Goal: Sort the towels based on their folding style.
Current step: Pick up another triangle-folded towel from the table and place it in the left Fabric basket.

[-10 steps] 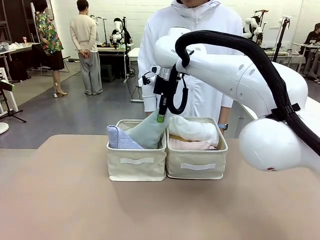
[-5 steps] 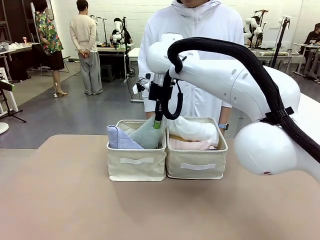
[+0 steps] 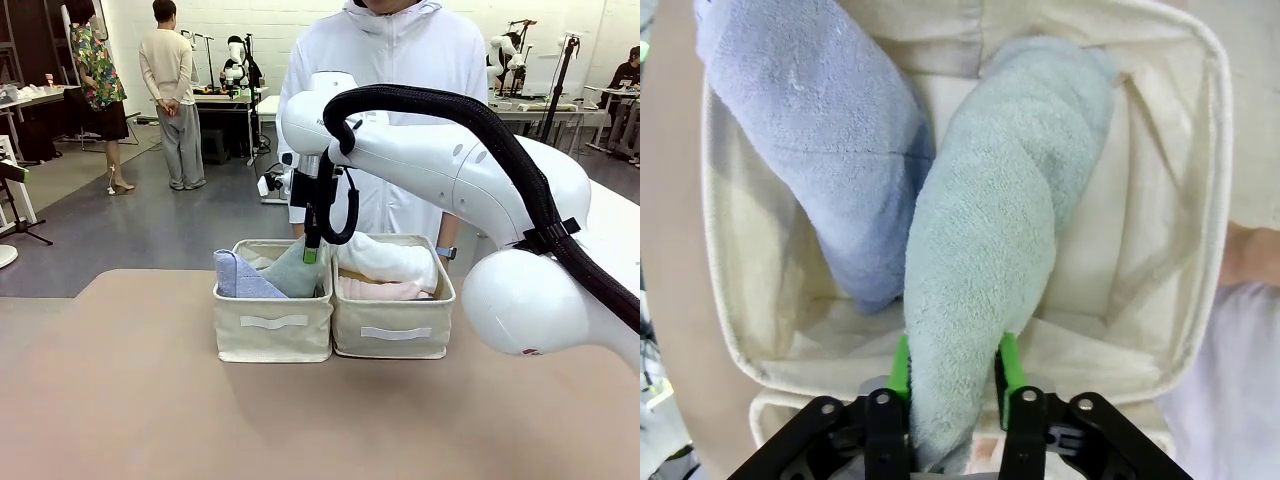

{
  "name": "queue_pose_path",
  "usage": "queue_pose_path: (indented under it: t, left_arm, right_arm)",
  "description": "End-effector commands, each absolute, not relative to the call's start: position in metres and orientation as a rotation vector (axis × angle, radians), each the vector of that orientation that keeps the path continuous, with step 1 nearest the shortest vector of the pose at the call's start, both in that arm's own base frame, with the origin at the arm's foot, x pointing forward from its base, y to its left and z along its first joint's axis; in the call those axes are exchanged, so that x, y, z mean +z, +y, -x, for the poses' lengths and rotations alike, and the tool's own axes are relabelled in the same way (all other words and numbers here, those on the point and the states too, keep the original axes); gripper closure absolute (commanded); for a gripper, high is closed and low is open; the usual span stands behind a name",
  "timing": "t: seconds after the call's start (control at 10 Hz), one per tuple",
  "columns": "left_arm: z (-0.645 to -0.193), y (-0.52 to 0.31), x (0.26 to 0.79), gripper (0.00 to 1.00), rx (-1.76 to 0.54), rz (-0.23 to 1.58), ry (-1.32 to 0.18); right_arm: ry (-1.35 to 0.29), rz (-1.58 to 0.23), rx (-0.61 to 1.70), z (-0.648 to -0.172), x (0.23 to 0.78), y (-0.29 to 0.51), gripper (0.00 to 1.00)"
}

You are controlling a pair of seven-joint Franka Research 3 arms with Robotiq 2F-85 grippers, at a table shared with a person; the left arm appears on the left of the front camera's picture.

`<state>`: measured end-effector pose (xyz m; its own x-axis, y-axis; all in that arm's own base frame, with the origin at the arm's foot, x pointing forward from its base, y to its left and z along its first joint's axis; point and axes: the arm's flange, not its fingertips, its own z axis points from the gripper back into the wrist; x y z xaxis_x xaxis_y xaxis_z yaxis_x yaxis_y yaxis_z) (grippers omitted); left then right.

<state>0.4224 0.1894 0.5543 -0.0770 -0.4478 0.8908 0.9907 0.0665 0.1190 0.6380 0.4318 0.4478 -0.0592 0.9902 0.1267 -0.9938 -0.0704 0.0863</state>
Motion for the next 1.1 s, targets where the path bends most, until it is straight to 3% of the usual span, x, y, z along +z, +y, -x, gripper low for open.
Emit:
queue_pose_path:
  t: [0.0, 0.7, 1.0]
  left_arm:
    - [-0.423, 0.190, 0.556, 0.00, -1.397, 0.745, -0.995]
    - [-0.423, 0.190, 0.556, 0.00, -1.397, 0.745, -0.995]
    - [-0.423, 0.190, 0.556, 0.00, -1.397, 0.745, -0.995]
  right_arm:
    - [-0.047, -0.144, 1.651, -0.647, 0.450, 0.437, 0.00]
    - [-0.075, -0.141, 1.631, -0.645, 0.457, 0.423, 0.00]
    - [-0.024, -0.104, 1.524, -0.613, 0.506, 0.371, 0.00]
